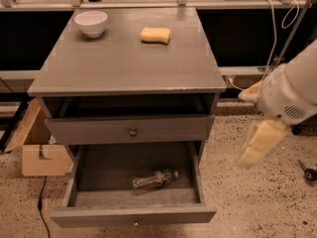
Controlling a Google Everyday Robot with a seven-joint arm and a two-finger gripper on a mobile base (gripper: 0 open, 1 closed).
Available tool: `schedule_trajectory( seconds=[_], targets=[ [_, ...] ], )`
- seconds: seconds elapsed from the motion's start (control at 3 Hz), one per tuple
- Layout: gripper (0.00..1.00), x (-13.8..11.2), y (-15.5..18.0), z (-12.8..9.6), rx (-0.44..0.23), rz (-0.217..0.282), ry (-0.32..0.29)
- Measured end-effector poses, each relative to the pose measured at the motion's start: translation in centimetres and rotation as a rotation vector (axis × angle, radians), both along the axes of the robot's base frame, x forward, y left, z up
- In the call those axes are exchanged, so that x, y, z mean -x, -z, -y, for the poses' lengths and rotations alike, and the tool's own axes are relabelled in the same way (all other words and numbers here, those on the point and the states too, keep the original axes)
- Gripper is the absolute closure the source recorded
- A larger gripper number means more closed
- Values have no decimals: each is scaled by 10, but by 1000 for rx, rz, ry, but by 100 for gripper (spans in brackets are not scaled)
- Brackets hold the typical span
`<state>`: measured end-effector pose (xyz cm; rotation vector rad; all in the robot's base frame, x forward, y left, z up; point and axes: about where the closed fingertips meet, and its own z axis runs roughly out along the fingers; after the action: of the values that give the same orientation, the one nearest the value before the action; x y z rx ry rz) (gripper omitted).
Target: Pick water bottle from middle drawer and place on counter
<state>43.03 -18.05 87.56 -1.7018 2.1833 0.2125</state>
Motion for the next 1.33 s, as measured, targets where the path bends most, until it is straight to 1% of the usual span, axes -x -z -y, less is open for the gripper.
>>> schedule_trajectory(
  seconds=[0.33, 0.67, 1.0, 1.33],
  targets=[
    [0, 9, 85, -42, -146, -73, -16],
    [0, 5, 152, -81, -252, -109, -8],
    [0, -6, 155, -83, -258, -77, 9],
    [0, -6, 155, -83, -258, -77, 9]
  ],
)
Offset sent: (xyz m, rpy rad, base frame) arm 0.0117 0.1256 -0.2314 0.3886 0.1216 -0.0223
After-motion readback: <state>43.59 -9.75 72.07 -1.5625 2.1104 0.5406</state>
